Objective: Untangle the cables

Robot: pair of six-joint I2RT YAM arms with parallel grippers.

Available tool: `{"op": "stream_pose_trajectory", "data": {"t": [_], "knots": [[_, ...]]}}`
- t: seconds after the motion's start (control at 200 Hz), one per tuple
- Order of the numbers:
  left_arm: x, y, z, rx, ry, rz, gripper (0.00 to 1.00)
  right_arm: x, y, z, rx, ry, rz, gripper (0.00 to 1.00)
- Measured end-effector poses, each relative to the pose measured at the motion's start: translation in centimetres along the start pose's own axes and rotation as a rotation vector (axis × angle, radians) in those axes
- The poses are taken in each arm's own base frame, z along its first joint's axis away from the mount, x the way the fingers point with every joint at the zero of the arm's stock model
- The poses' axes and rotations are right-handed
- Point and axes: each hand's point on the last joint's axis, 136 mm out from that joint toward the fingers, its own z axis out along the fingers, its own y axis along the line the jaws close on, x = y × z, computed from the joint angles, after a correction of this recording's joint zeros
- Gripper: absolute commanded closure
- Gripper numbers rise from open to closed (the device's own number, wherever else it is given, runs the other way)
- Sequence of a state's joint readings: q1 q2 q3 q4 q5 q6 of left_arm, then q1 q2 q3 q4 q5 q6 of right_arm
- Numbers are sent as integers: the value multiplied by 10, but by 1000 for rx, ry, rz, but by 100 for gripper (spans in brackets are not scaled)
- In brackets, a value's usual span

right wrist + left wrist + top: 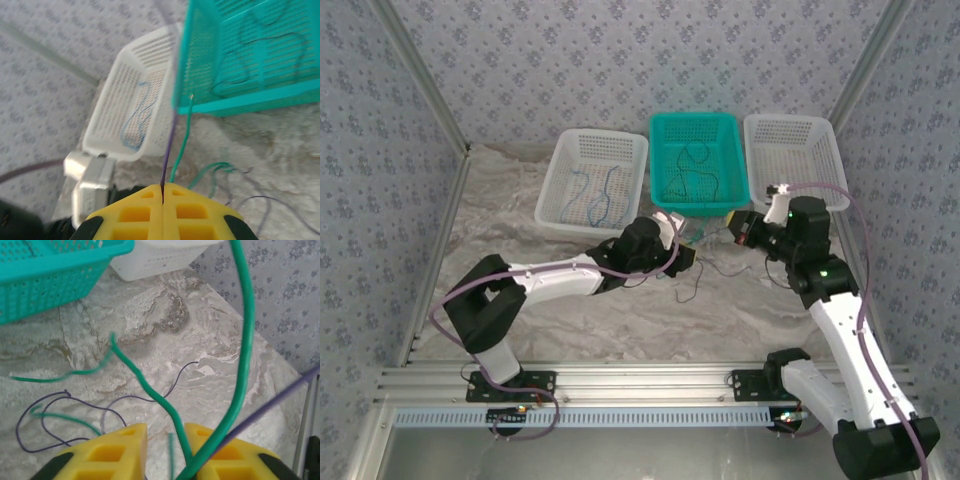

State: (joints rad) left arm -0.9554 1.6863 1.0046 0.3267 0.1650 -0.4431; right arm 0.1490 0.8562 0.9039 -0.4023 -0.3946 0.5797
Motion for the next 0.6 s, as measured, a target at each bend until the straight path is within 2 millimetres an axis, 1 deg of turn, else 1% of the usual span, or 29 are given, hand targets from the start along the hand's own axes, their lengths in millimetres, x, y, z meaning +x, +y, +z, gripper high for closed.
{"op": "stream_pose_trajectory", "data": {"t": [0.085, 0.19, 0.26, 0.325, 0.42, 0.52, 0.6], "knots": [[-3, -2, -1, 4, -10, -2, 89, -5, -17, -4, 48, -17, 62, 100], [-10, -6, -5, 16, -33, 3, 89, -6, -34, -9, 100, -24, 125, 100], [-14, -8, -7, 22, -44, 5, 87, -7, -46, -16, 143, -38, 165, 100], [-12, -5, -9, 8, -39, 2, 85, -18, -64, -30, 217, -109, 203, 100], [0, 7, -10, -30, -7, -8, 84, -33, -89, -57, 334, -227, 259, 100], [13, 17, -10, -60, 27, -21, 84, -37, -107, -80, 433, -312, 296, 100], [20, 20, -11, -68, 42, -30, 85, -39, -114, -95, 486, -363, 309, 100]]}}
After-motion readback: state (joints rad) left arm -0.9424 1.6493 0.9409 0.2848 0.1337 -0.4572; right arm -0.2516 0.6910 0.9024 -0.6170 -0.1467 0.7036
